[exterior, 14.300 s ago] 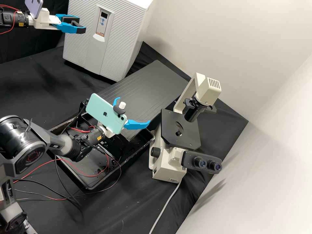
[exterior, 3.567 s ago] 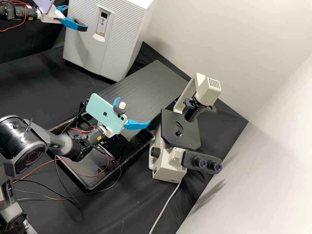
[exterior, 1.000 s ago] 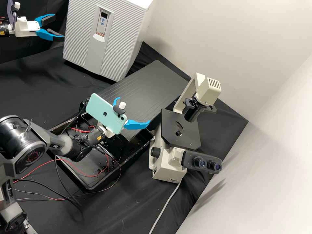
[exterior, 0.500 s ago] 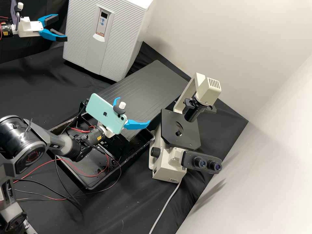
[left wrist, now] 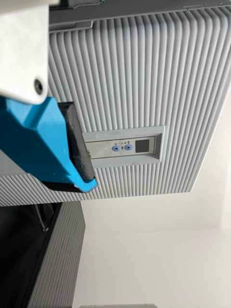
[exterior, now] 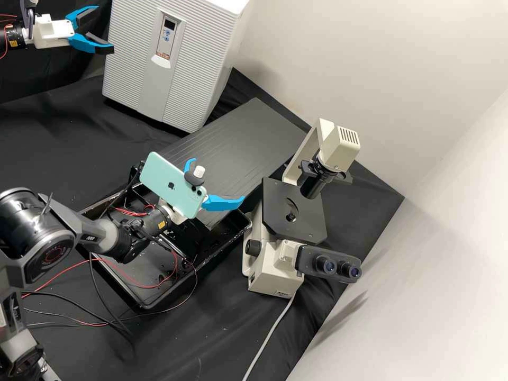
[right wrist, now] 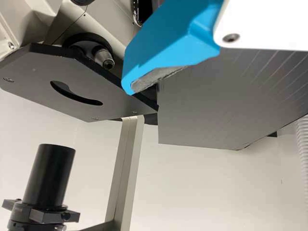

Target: Open the incubator door

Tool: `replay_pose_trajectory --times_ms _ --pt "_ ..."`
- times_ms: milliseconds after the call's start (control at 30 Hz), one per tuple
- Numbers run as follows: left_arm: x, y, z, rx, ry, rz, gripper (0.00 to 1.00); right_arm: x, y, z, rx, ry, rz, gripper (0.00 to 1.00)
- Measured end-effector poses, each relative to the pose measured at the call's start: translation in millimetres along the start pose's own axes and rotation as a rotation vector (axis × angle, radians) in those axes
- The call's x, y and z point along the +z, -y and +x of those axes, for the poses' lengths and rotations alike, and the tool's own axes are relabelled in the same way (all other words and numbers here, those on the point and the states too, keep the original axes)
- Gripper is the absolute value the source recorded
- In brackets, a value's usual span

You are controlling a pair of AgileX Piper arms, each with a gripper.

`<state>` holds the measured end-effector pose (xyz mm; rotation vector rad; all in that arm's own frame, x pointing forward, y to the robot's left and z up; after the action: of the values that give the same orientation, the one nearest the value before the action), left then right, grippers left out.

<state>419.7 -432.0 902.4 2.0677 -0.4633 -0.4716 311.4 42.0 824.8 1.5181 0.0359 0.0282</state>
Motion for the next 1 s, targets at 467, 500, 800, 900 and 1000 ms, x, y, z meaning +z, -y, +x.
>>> replay_pose_trajectory --times_ms 467,500,800,900,1000 --pt "12 20.4 14 -0.030 0.045 -0.037 1.00 0 0 0 0.000 0.000 0.000 1.00" --pt "14 20.5 15 -0.029 0.050 -0.037 1.00 0 0 0 0.000 0.000 0.000 1.00" --pt "14 16.3 19 -0.017 0.060 -0.030 1.00 0 0 0 0.000 0.000 0.000 1.00" --pt "14 16.4 19 -0.017 0.059 -0.031 1.00 0 0 0 0.000 0.000 0.000 1.00" --pt "13 15.7 19 -0.011 0.052 -0.034 1.00 0 0 0 0.000 0.000 0.000 1.00"
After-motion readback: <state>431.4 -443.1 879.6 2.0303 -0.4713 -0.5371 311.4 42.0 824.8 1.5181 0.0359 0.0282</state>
